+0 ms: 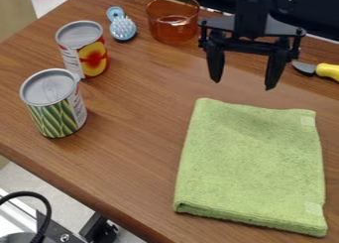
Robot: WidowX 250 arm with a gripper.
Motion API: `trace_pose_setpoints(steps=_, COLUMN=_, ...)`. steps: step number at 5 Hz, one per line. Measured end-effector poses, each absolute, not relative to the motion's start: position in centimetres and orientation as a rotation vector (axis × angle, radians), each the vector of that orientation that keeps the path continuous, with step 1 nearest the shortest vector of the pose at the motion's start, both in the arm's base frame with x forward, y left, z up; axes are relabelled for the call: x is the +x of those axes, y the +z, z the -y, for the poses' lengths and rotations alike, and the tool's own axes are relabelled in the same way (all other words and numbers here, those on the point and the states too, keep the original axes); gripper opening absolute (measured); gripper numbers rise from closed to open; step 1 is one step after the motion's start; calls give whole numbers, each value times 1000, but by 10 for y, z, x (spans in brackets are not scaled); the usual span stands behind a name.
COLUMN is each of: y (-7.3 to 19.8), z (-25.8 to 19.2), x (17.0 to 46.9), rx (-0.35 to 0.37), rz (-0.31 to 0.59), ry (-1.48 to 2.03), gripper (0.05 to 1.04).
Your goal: Moved the cloth towards the center of the table
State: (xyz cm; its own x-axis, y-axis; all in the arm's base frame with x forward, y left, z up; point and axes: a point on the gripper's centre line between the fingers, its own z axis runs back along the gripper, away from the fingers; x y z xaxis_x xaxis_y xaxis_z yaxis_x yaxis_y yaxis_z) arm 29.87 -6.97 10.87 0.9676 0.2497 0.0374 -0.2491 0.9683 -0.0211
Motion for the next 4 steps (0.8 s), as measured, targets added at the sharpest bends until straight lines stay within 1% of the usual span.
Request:
trace_pose_setpoints(steps=1, y=100, z=69, x=295, rx=-6, rz=11, ry=252, gripper=997)
trace_pose_setpoints(steps=2, y=89, z=67, x=276, rx=0, rz=8, ry=221, gripper=997)
trace_pose_setpoints(steps=3, y=91, z=71, x=263, rx=-21, rz=5, ry=204, gripper=997)
trace_pose_setpoints(steps=4, y=85, z=81, x=247, rx=-20, rz=-27, ry=207, gripper=997)
